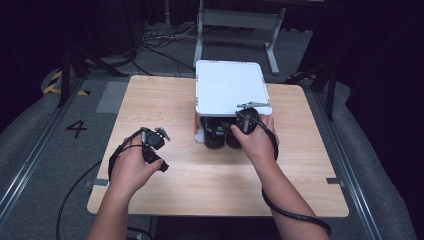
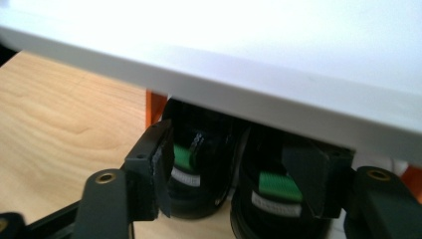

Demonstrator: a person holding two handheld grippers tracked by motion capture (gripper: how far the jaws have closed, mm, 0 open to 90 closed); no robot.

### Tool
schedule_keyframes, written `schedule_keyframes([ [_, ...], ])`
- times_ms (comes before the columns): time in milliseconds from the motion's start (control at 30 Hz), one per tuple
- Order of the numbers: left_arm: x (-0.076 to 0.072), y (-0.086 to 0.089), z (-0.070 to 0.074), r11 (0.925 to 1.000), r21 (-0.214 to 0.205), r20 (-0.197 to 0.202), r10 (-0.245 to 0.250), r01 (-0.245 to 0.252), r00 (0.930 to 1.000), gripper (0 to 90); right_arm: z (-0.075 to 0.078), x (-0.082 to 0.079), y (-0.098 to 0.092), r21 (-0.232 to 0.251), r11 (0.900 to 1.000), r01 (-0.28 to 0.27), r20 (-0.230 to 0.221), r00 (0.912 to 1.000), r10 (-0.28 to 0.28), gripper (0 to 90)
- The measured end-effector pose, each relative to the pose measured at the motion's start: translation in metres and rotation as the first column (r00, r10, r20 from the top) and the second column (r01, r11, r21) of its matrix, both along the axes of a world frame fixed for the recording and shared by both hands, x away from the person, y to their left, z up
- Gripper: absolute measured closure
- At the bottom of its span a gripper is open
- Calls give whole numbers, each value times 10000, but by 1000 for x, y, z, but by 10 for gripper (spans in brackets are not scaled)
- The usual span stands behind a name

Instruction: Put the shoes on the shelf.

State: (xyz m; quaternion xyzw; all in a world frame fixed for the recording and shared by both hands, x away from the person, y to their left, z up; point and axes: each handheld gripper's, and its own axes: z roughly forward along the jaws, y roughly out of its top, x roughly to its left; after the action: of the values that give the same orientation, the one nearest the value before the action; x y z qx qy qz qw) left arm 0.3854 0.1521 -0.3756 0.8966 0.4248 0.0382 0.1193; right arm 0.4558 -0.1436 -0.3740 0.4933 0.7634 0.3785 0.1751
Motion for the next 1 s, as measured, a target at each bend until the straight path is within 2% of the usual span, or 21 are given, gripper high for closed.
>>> schedule_keyframes([
  [33, 1, -1, 0, 10000, -29, -12, -34, 34, 10000, 291, 3, -5, -3, -113, 9998, -183, 66, 9998, 184, 363],
  [67, 1, -2, 0, 10000, -67, 27, -30, 30, 10000, 289, 5, -8, -6, -33, 9994, -357, 22, 9994, 357, 354],
  [200, 2, -7, 1, 9994, -343, 204, 34, -27, 9998, 280, 15, -21, -23, 12, 9980, -624, -33, 9980, 624, 405],
  [267, 2, -10, 1, 9986, -526, 346, -44, 62, 9994, 274, 20, -26, -34, 98, 9949, -1005, -103, 9949, 1006, 409],
  [333, 2, -14, 1, 9984, -500, 587, -222, 252, 9980, 281, 23, -32, -42, -184, 9929, -1173, -109, 9931, 1171, 441],
  [367, 2, -16, 1, 9981, -594, 766, -121, 166, 9970, 287, 25, -35, -49, -379, 9900, -1361, -166, 9906, 1355, 455],
  [400, 1, -18, 1, 9971, -754, 955, -58, 130, 9954, 280, 26, -38, -53, -459, 9863, -1582, -71, 9874, 1580, 426],
  [433, 1, -20, 1, 9958, -910, 1117, 35, 67, 9937, 277, 26, -42, -60, -433, 9881, -1477, 61, 9890, 1481, 364],
  [467, 1, -22, 1, 9945, -1043, 1347, 101, 40, 9908, 275, 27, -44, -64, -518, 9877, -1478, 113, 9888, 1486, 360],
  [533, 0, -25, 0, 9917, -1282, 1763, 306, -79, 9839, 262, 27, -48, -73, -829, 9708, -2250, 496, 9720, 2295, 301],
  [567, -1, -27, -1, 9915, -1293, 1864, 366, -124, 9818, 259, 25, -50, -78, -808, 9687, -2346, 561, 9693, 2394, 298],
  [600, -1, -30, -2, 9920, -1259, 1837, 325, -93, 9824, 259, 18, -53, -85, -534, 9685, -2430, 511, 9680, 2457, 293],
  [667, -1, -35, -5, 9916, -1297, 1792, 237, -3, 9835, 259, 15, -55, -88, -475, 9674, -2489, 441, 9670, 2510, 274],
  [700, 0, -38, -6, 9917, -1282, 1760, 165, 63, 9843, 259, 10, -57, -92, -462, 9658, -2550, 380, 9657, 2568, 211],
  [733, 0, -41, -8, 9907, -1362, 1725, 197, 41, 9848, 258, 7, -60, -94, -484, 9632, -2643, 427, 9629, 2664, 194],
  [767, 0, -43, -9, 9911, -1328, 1708, 232, -3, 9850, 257, 4, -62, -96, -586, 9616, -2682, 419, 9617, 2708, 213],
  [833, 0, -48, -12, 9920, -1260, 1539, 156, 40, 9880, 264, -2, -66, -98, -540, 9661, -2523, 310, 9667, 2542, 239],
  [933, 0, -55, -13, 9929, -1173, 1422, -28, 196, 9898, 299, -11, -76, -103, -302, 9630, -2679, 174, 9631, 2684, 377],
  [967, -1, -58, -13, 9916, -1273, 1495, -27, 219, 9888, 313, -14, -78, -104, -437, 9642, -2617, 98, 9649, 2624, 385],
  [1000, -2, -60, -14, 9902, -1387, 1558, 72, 146, 9878, 319, -16, -80, -103, -872, 9560, -2800, -52, 9598, 2807, 430],
])
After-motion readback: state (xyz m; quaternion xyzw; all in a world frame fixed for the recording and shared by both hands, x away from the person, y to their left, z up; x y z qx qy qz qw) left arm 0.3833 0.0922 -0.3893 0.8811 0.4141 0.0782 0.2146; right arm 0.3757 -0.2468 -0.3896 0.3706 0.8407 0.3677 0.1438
